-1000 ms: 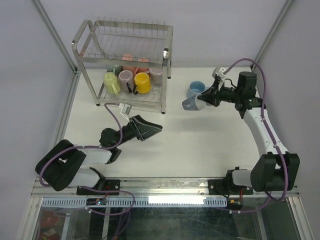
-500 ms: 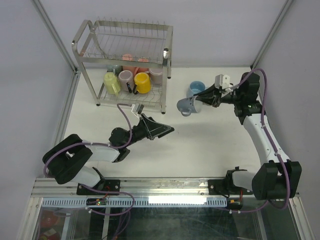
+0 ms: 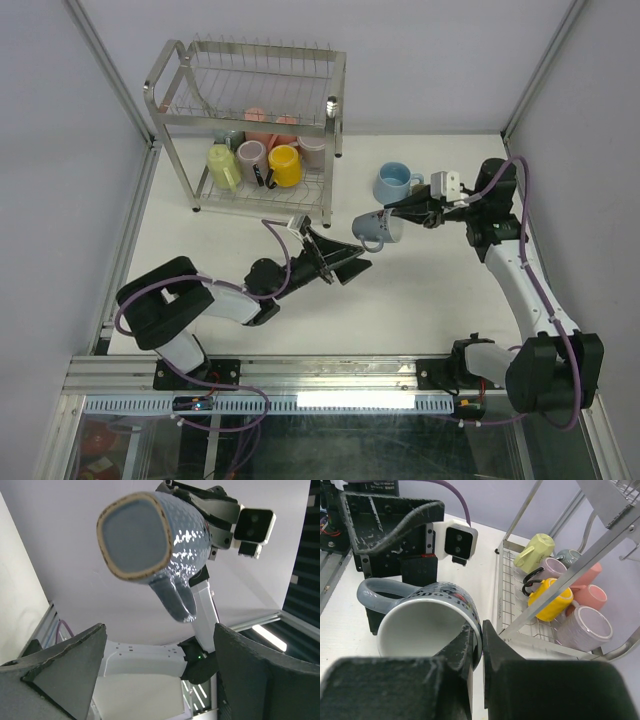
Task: Load the cups into the dish rack
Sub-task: Pick up the cup at the center of the board, then turn the cup upside down in the dish rack.
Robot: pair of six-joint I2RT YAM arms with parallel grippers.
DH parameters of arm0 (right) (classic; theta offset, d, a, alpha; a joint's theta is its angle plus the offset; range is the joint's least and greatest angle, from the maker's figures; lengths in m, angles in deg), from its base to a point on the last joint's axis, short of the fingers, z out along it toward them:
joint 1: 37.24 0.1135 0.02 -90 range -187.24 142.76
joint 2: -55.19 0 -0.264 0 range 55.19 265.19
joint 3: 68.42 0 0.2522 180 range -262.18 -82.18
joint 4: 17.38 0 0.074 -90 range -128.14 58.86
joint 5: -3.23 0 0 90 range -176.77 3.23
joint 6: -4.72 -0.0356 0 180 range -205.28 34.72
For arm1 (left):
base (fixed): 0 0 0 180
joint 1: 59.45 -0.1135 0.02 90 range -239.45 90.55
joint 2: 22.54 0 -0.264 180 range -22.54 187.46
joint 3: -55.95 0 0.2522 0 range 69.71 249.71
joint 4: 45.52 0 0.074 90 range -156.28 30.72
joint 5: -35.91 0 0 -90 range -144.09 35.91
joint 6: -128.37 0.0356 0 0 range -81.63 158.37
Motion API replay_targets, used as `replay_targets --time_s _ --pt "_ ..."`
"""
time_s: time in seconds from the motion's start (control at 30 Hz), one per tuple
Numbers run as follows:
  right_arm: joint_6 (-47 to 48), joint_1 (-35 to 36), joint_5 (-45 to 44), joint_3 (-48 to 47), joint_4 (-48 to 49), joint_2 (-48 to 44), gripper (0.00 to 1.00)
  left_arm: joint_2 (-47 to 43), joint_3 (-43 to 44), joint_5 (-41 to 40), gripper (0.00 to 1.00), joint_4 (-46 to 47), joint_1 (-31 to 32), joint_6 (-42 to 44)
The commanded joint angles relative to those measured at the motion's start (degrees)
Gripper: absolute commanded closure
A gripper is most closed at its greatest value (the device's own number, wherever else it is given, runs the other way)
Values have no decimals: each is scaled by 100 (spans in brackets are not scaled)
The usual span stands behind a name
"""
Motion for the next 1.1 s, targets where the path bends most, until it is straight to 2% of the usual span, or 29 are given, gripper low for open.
replay_targets --time_s 0.0,0.1,0.23,0.37,0.53,0.87,0.97,1.07 --pt "259 36 342 75 352 -211 100 263 425 -503 16 1314 155 -445" --pt "524 37 429 72 120 -228 100 423 552 -674 21 1464 186 -558" --pt "1539 41 548 -74 -852 -219 100 593 793 -725 27 1576 186 -620" --pt "2102 47 631 -132 -1341 -224 100 747 985 -690 37 1631 193 -692" --pt "2215 41 627 -85 -1367 -183 100 832 1113 -661 54 1721 204 -708" --pt "2275 37 639 -34 -1369 -173 100 839 1254 -453 60 1814 204 -593" --pt "2279 39 660 -29 -1368 -164 100 807 1261 -443 68 1808 204 -527" --pt "2282 27 694 -22 -1375 -172 100 784 1252 -428 83 1810 204 -456"
